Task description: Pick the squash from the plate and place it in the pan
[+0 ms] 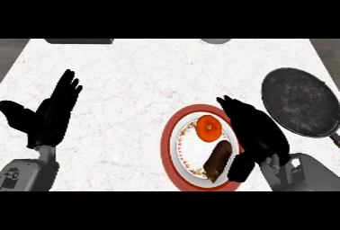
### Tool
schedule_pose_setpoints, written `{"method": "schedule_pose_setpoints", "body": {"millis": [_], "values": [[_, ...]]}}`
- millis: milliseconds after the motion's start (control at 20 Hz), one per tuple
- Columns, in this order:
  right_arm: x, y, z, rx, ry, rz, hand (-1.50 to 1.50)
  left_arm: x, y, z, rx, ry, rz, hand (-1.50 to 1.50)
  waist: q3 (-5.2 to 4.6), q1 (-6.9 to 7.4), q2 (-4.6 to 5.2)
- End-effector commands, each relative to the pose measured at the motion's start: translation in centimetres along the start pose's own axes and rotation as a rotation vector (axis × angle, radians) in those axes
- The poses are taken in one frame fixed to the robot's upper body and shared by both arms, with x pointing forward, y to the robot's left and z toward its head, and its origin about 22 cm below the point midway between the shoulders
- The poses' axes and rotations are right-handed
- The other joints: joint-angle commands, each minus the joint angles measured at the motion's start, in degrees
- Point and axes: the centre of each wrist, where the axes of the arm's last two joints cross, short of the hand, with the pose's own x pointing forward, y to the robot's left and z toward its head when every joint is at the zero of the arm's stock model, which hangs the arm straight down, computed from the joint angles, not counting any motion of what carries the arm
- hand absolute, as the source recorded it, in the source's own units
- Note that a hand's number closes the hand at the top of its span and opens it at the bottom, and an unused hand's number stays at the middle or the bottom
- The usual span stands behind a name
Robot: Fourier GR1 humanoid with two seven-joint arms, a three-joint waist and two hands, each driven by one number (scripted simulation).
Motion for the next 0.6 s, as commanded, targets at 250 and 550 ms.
{"method": "schedule_pose_setpoints", "body": {"millis": [250,550], "values": [[4.4,0.0,-1.1,-0.009,0.179,0.209,-1.5,-0.8,-0.5,0.5,-0.001,0.002,-0.006,0.0,-0.03,0.0,-0.04],[6.6,1.9,-2.1,-0.013,0.13,0.172,-1.5,-1.1,-0.5,0.5,0.016,-0.015,-0.004,0.0,0.03,-0.29,0.05]]}}
